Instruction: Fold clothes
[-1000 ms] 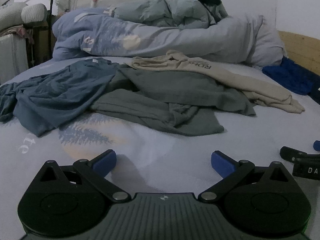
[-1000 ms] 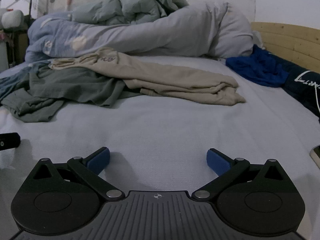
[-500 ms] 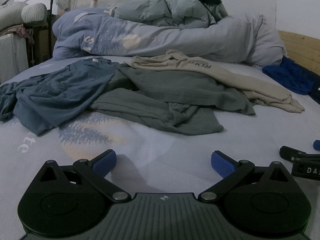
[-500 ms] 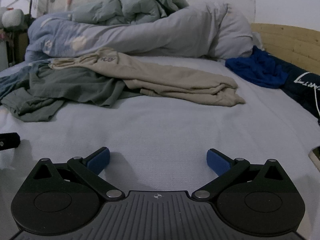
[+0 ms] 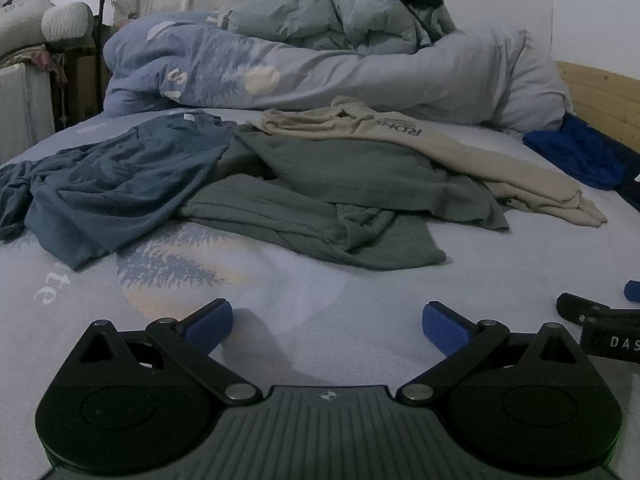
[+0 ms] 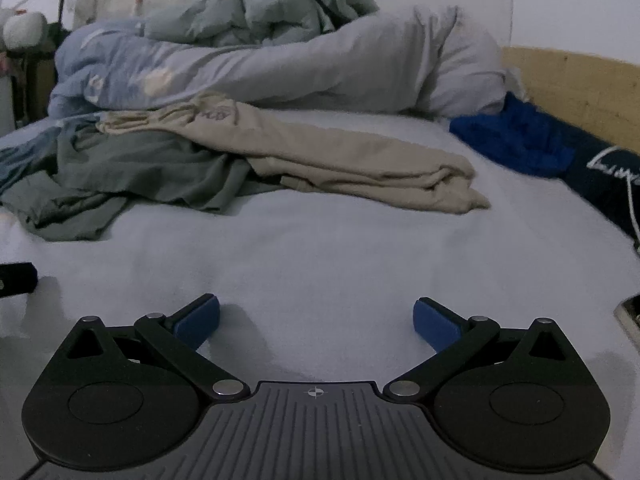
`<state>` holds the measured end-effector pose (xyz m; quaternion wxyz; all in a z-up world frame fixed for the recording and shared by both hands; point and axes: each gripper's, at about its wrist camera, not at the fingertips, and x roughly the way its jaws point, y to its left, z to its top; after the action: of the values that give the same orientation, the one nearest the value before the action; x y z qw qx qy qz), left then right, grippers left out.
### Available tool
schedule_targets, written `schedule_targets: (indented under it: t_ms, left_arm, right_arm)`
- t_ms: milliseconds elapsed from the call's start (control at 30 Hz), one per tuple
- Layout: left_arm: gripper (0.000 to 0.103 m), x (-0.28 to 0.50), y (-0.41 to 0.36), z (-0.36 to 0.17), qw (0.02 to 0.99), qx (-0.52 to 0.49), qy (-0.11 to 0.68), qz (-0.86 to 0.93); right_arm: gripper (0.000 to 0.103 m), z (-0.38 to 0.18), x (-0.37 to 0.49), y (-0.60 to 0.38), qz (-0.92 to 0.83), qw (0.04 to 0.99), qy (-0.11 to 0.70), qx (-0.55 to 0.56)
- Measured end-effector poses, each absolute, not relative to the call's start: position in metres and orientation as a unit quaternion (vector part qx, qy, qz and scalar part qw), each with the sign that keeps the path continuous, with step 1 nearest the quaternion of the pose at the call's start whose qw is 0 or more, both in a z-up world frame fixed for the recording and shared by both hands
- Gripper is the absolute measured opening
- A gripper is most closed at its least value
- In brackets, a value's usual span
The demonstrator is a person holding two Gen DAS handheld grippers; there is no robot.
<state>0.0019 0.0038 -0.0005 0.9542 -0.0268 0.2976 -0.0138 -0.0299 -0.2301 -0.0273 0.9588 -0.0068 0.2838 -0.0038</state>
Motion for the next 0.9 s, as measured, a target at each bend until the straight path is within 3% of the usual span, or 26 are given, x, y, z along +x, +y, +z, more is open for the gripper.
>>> schedule_targets:
  t_ms: [233, 433, 733, 900]
  left_arm:
    - [0.103, 0.006, 0.026, 0.013, 0.944, -0.098, 0.313, -0.025]
    - [0.103, 0.006, 0.058, 0.034, 0.942, -0.157, 0.296, -0.01]
    - [0.103, -0.008, 0.117, 0.088, 0.961, -0.195, 0.19, 0.035]
    - [0.103, -0.011, 0.156, 0.108, 0.963, -0.213, 0.142, 0.088]
  right_arm:
    - [0.103, -0.017, -0.023, -0.232, 0.015, 0.953, 0.302, 0.02]
    - [0.103, 0.036, -0.03, -0.207, 0.083, 0.96, 0.264, 0.051]
    - [0.103, 0.148, -0.015, -0.144, 0.247, 0.948, 0.191, 0.064]
    - [0.103, 0.183, 0.025, -0.112, 0.292, 0.935, 0.186, 0.078]
